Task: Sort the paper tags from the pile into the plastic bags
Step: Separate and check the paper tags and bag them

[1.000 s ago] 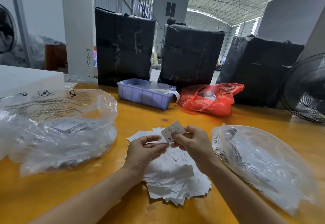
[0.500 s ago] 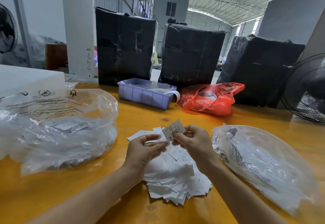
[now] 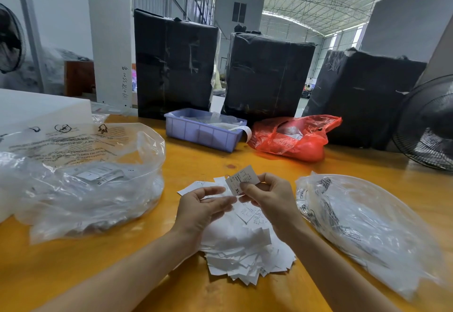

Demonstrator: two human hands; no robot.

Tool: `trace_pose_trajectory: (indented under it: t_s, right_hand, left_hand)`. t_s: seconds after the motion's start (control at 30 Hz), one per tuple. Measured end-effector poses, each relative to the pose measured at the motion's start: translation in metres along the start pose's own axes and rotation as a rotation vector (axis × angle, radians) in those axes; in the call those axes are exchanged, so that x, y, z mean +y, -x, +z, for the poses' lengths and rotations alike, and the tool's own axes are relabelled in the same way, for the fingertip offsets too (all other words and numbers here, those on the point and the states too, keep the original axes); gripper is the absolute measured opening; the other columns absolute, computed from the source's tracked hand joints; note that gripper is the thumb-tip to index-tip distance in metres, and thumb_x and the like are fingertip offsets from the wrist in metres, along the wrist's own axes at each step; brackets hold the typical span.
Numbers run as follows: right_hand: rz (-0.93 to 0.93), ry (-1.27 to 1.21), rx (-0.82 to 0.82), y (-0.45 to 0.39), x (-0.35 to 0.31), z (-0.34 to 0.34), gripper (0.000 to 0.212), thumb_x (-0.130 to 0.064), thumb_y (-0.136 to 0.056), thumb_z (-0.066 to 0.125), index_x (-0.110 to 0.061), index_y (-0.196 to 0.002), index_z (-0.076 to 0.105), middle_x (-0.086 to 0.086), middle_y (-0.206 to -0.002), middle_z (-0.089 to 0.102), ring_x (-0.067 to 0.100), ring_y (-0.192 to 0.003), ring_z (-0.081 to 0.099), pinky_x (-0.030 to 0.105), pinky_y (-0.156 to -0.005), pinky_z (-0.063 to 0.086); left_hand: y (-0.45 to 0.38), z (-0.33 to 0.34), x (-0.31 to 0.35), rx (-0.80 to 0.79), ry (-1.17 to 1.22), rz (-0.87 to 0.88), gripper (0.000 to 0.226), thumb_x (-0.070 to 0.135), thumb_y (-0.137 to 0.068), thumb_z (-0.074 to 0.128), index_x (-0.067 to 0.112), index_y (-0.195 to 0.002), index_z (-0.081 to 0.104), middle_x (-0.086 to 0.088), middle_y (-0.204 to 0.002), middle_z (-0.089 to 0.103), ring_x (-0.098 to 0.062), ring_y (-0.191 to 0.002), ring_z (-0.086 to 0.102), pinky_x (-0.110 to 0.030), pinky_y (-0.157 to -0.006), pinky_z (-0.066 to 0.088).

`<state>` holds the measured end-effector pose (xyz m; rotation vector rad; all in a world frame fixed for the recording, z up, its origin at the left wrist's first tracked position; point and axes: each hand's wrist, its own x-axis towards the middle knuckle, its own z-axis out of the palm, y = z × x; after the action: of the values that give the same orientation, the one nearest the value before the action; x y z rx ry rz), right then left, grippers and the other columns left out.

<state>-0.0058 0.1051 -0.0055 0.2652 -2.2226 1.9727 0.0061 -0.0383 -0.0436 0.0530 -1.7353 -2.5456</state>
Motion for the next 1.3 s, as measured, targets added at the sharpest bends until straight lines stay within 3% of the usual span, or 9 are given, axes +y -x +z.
trace_pose_trajectory:
  t_s: [0.37, 0.57, 0.67, 0.73, 0.8, 0.97, 1.1, 1.23, 1.3]
  right_hand:
    - [0.167, 0.12, -0.159, -0.006, 0.002, -0.012, 0.012, 0.0, -0.078, 0.072, -0.005, -0.077, 0.061, 0.009, -0.07, 0.065, 0.011, -0.056, 0.06, 0.021, -0.057, 0.047]
    - [0.025, 0.257, -0.197, -0.001, 0.004, -0.007, 0.047, -0.003, -0.077, 0.074, -0.017, -0.12, 0.061, 0.012, -0.073, 0.068, 0.011, -0.058, 0.062, 0.032, -0.067, 0.052]
    - [-0.062, 0.357, -0.199, 0.001, 0.006, -0.001, 0.039, -0.011, -0.089, 0.064, -0.014, -0.128, 0.058, 0.006, -0.068, 0.065, 0.001, -0.051, 0.054, 0.024, -0.053, 0.045]
    - [-0.069, 0.4, -0.236, 0.002, 0.007, 0.001, 0.034, -0.018, -0.092, 0.06, -0.011, -0.125, 0.06, -0.004, -0.067, 0.062, -0.003, -0.048, 0.053, 0.016, -0.048, 0.039]
    - [-0.062, 0.403, -0.263, 0.002, 0.007, 0.003, 0.029, -0.022, -0.092, 0.06, -0.01, -0.119, 0.065, -0.004, -0.072, 0.065, -0.001, -0.054, 0.056, 0.019, -0.053, 0.043]
    - [-0.045, 0.343, -0.27, 0.002, 0.011, 0.005, 0.017, -0.021, -0.093, 0.059, -0.014, -0.098, 0.074, 0.003, -0.069, 0.069, 0.011, -0.061, 0.061, 0.025, -0.061, 0.046]
    - [-0.088, 0.471, -0.387, 0.003, 0.014, 0.011, 0.035, -0.028, -0.089, 0.064, -0.008, -0.118, 0.063, 0.006, -0.085, 0.072, 0.02, -0.077, 0.069, 0.038, -0.076, 0.052]
    - [-0.186, 0.522, -0.331, 0.006, 0.016, 0.016, 0.06, -0.021, -0.088, 0.066, -0.009, -0.141, 0.04, 0.005, -0.087, 0.072, 0.015, -0.076, 0.069, 0.03, -0.079, 0.054]
    - [-0.22, 0.474, -0.286, 0.005, 0.014, 0.015, 0.06, -0.013, -0.088, 0.065, -0.013, -0.142, 0.039, 0.002, -0.083, 0.07, 0.014, -0.073, 0.068, 0.029, -0.077, 0.054]
  left_hand:
    - [-0.002, -0.002, -0.003, 0.006, 0.0, 0.043, 0.034, 0.005, -0.066, 0.075, 0.005, -0.097, 0.062, -0.013, -0.074, 0.074, -0.014, -0.066, 0.071, -0.017, -0.057, 0.052]
    - [-0.004, -0.002, -0.006, 0.012, -0.025, 0.054, 0.023, 0.003, -0.075, 0.072, 0.004, -0.096, 0.064, -0.012, -0.077, 0.074, -0.016, -0.071, 0.072, -0.017, -0.057, 0.053]
    - [-0.005, -0.002, -0.007, 0.052, -0.01, 0.06, 0.015, 0.006, -0.078, 0.071, 0.002, -0.091, 0.066, -0.011, -0.073, 0.074, -0.016, -0.07, 0.071, -0.018, -0.057, 0.053]
    - [-0.007, -0.003, -0.008, 0.091, -0.021, 0.067, 0.01, 0.011, -0.079, 0.07, 0.004, -0.085, 0.069, -0.009, -0.071, 0.073, -0.02, -0.072, 0.07, -0.025, -0.062, 0.056]
    - [-0.008, -0.003, -0.009, 0.113, -0.039, 0.068, 0.01, 0.017, -0.08, 0.07, 0.006, -0.081, 0.071, -0.01, -0.073, 0.072, -0.024, -0.075, 0.068, -0.035, -0.07, 0.057]
    - [-0.008, -0.003, -0.006, 0.129, -0.029, 0.068, 0.011, 0.018, -0.079, 0.071, 0.007, -0.076, 0.071, -0.011, -0.073, 0.071, -0.025, -0.074, 0.066, -0.033, -0.069, 0.055]
    - [-0.008, -0.003, -0.005, 0.187, -0.016, 0.076, 0.012, 0.019, -0.08, 0.071, 0.007, -0.078, 0.069, -0.013, -0.076, 0.071, -0.027, -0.071, 0.066, -0.037, -0.07, 0.055]
    - [-0.007, -0.001, -0.002, 0.201, 0.057, 0.063, 0.012, 0.019, -0.084, 0.068, 0.008, -0.078, 0.064, -0.011, -0.074, 0.068, -0.024, -0.066, 0.064, -0.035, -0.065, 0.053]
    - [-0.006, 0.002, 0.001, 0.204, 0.11, 0.051, 0.013, 0.018, -0.085, 0.065, 0.009, -0.078, 0.061, -0.012, -0.075, 0.066, -0.023, -0.067, 0.062, -0.034, -0.065, 0.052]
